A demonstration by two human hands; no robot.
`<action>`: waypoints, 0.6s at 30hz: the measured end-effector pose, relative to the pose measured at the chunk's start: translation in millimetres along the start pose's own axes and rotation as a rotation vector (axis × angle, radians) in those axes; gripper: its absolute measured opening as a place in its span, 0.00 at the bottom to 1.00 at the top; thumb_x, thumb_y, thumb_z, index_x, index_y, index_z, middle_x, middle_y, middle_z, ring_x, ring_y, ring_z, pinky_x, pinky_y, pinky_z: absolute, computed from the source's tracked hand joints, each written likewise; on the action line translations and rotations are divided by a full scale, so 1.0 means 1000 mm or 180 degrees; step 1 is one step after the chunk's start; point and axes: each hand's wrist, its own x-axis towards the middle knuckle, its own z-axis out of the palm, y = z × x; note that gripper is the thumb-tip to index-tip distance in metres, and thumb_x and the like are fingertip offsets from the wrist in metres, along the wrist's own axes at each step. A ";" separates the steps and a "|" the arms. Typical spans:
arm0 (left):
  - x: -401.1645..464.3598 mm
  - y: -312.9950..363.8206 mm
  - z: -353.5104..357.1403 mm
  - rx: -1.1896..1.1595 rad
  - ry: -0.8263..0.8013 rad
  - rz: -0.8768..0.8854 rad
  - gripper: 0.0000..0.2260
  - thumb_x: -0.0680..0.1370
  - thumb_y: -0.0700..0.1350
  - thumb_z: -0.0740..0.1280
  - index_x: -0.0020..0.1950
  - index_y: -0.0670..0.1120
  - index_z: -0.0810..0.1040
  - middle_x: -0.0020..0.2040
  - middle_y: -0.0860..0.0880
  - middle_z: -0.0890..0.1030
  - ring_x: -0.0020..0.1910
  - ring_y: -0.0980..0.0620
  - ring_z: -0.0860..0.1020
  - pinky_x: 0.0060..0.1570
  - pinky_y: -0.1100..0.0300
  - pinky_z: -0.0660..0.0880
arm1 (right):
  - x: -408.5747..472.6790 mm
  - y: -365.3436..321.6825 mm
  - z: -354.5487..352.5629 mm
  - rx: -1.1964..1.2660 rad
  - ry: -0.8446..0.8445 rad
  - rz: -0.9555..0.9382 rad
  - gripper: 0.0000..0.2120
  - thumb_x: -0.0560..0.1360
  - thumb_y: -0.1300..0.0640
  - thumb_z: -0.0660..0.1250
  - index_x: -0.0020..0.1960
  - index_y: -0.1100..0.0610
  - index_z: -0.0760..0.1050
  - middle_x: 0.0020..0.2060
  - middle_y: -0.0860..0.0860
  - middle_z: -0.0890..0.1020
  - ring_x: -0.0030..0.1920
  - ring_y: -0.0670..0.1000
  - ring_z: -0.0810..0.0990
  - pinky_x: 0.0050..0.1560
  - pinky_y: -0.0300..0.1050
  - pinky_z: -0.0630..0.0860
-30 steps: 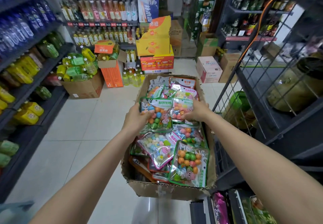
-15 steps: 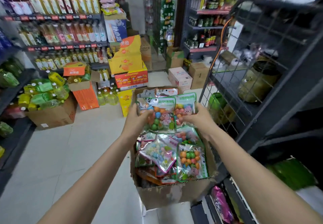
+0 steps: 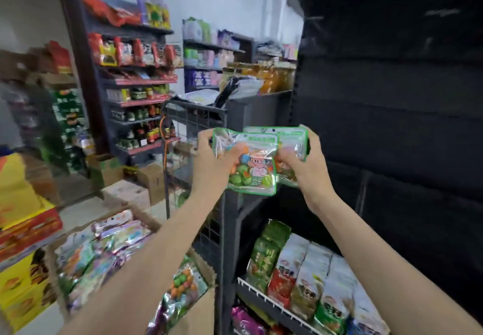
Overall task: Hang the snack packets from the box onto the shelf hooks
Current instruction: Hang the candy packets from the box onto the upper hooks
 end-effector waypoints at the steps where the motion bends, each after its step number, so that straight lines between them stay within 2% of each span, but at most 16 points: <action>1: 0.002 0.010 0.014 0.0015 -0.0067 0.0150 0.21 0.74 0.49 0.71 0.64 0.53 0.67 0.51 0.54 0.76 0.33 0.61 0.75 0.34 0.65 0.73 | -0.003 -0.011 -0.016 -0.0125 0.0143 -0.0197 0.31 0.76 0.60 0.68 0.71 0.41 0.58 0.66 0.46 0.72 0.60 0.46 0.77 0.53 0.37 0.77; 3: 0.005 0.031 0.039 0.0121 -0.0177 0.0470 0.25 0.75 0.48 0.69 0.68 0.59 0.63 0.59 0.60 0.71 0.45 0.65 0.75 0.48 0.67 0.73 | -0.005 -0.029 -0.043 -0.0468 0.0337 -0.0532 0.36 0.75 0.61 0.69 0.73 0.37 0.55 0.72 0.40 0.63 0.68 0.43 0.68 0.63 0.39 0.71; 4: 0.007 0.042 0.049 0.0190 -0.0226 0.0633 0.24 0.76 0.48 0.68 0.69 0.59 0.63 0.60 0.62 0.69 0.45 0.71 0.73 0.49 0.72 0.70 | -0.004 -0.036 -0.055 -0.0671 0.0396 -0.0647 0.34 0.75 0.61 0.68 0.72 0.38 0.58 0.70 0.39 0.64 0.68 0.43 0.67 0.65 0.41 0.69; 5: 0.009 0.051 0.057 0.0289 -0.0260 0.0761 0.21 0.78 0.48 0.66 0.69 0.59 0.65 0.59 0.62 0.70 0.41 0.76 0.72 0.46 0.77 0.68 | -0.003 -0.043 -0.065 -0.0865 0.0448 -0.0710 0.29 0.76 0.61 0.68 0.70 0.40 0.64 0.66 0.39 0.69 0.65 0.44 0.70 0.65 0.43 0.69; 6: 0.013 0.060 0.064 0.0387 -0.0247 0.0847 0.18 0.78 0.48 0.65 0.68 0.57 0.68 0.56 0.61 0.71 0.39 0.76 0.72 0.44 0.77 0.68 | 0.000 -0.049 -0.074 -0.1006 0.0502 -0.0745 0.24 0.76 0.61 0.67 0.67 0.43 0.69 0.63 0.41 0.72 0.60 0.46 0.73 0.62 0.45 0.72; 8: 0.027 0.072 0.074 0.0464 -0.0113 0.0969 0.14 0.79 0.50 0.63 0.64 0.56 0.73 0.53 0.59 0.74 0.44 0.68 0.75 0.53 0.63 0.73 | 0.009 -0.061 -0.085 -0.1124 0.0605 -0.0781 0.19 0.76 0.62 0.66 0.64 0.48 0.74 0.60 0.44 0.76 0.55 0.45 0.76 0.57 0.41 0.74; 9: 0.034 0.077 0.077 0.0480 -0.0018 0.1007 0.13 0.79 0.51 0.63 0.63 0.57 0.75 0.53 0.58 0.76 0.49 0.60 0.77 0.55 0.55 0.74 | 0.013 -0.068 -0.087 -0.1149 0.0647 -0.0823 0.18 0.76 0.62 0.66 0.64 0.50 0.74 0.60 0.45 0.76 0.56 0.44 0.76 0.56 0.38 0.75; 11: 0.045 0.085 0.079 0.0565 0.0193 0.1113 0.11 0.78 0.51 0.63 0.61 0.58 0.76 0.56 0.55 0.79 0.51 0.50 0.79 0.52 0.48 0.75 | 0.024 -0.082 -0.087 -0.1188 0.0683 -0.0965 0.18 0.76 0.63 0.66 0.64 0.51 0.74 0.59 0.43 0.76 0.56 0.42 0.76 0.54 0.33 0.74; 13: 0.051 0.094 0.077 0.0846 0.0380 0.1250 0.11 0.79 0.52 0.62 0.61 0.58 0.75 0.58 0.52 0.79 0.51 0.47 0.79 0.48 0.51 0.76 | 0.036 -0.091 -0.080 -0.1179 0.0650 -0.1069 0.19 0.75 0.63 0.66 0.64 0.49 0.74 0.57 0.42 0.77 0.54 0.43 0.77 0.53 0.36 0.76; 16: 0.056 0.107 0.069 0.1487 0.0730 0.1459 0.13 0.80 0.51 0.61 0.65 0.56 0.73 0.66 0.49 0.74 0.54 0.47 0.77 0.42 0.59 0.67 | 0.053 -0.097 -0.066 -0.1124 0.0684 -0.1182 0.21 0.75 0.63 0.67 0.65 0.47 0.73 0.56 0.43 0.78 0.54 0.46 0.80 0.53 0.49 0.79; 18: 0.057 0.118 0.063 0.1730 0.0907 0.1717 0.14 0.80 0.50 0.61 0.66 0.56 0.73 0.67 0.50 0.73 0.53 0.47 0.78 0.41 0.60 0.67 | 0.063 -0.101 -0.057 -0.1020 0.0754 -0.1220 0.21 0.75 0.63 0.66 0.66 0.48 0.73 0.52 0.40 0.78 0.52 0.46 0.80 0.51 0.49 0.80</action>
